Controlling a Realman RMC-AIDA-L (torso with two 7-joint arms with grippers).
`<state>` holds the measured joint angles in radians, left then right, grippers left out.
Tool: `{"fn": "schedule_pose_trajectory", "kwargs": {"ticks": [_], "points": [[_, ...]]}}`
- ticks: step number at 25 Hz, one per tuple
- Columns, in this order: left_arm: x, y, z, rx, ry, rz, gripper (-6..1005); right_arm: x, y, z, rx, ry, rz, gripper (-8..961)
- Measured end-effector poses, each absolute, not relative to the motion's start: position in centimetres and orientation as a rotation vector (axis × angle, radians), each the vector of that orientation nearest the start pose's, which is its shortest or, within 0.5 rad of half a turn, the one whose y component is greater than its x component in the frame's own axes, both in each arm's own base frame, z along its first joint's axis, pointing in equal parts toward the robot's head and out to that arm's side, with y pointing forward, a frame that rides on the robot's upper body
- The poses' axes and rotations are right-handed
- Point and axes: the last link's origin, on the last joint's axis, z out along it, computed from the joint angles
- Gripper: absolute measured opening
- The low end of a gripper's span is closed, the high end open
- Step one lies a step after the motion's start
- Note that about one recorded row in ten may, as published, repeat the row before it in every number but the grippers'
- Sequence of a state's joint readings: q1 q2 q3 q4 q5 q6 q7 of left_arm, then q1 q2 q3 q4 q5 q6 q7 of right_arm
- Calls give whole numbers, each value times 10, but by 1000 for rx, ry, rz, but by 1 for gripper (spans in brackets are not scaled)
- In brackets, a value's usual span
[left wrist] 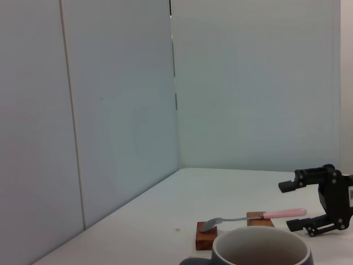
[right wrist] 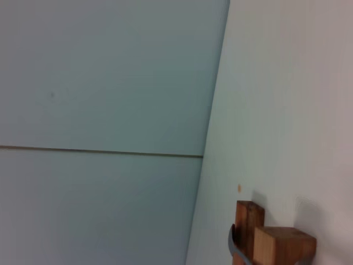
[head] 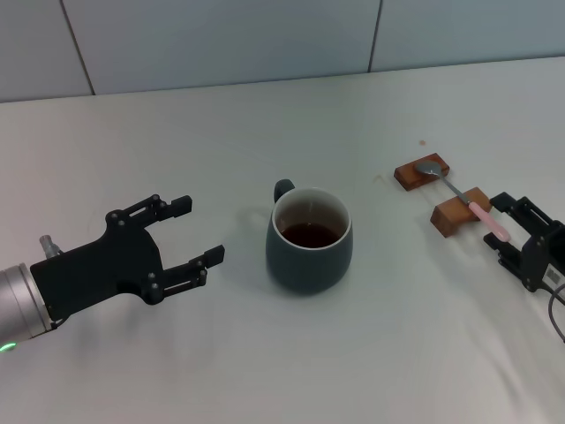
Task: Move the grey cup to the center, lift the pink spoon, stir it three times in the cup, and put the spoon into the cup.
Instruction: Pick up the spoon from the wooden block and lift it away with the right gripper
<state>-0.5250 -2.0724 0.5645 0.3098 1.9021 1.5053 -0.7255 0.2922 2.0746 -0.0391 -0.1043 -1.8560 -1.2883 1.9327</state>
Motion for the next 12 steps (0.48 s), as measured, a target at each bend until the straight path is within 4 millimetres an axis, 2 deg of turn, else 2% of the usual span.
{"fn": "schedule_pose_trajectory", "kwargs": {"ticks": [3, 12], "points": [[-278, 307, -37, -2571, -189, -808, 784, 381, 252, -20, -1143, 2026, 1441, 797], [-276, 306, -38, -2574, -186, -817, 784, 381, 253, -20, -1148, 2027, 1440, 498]]}}
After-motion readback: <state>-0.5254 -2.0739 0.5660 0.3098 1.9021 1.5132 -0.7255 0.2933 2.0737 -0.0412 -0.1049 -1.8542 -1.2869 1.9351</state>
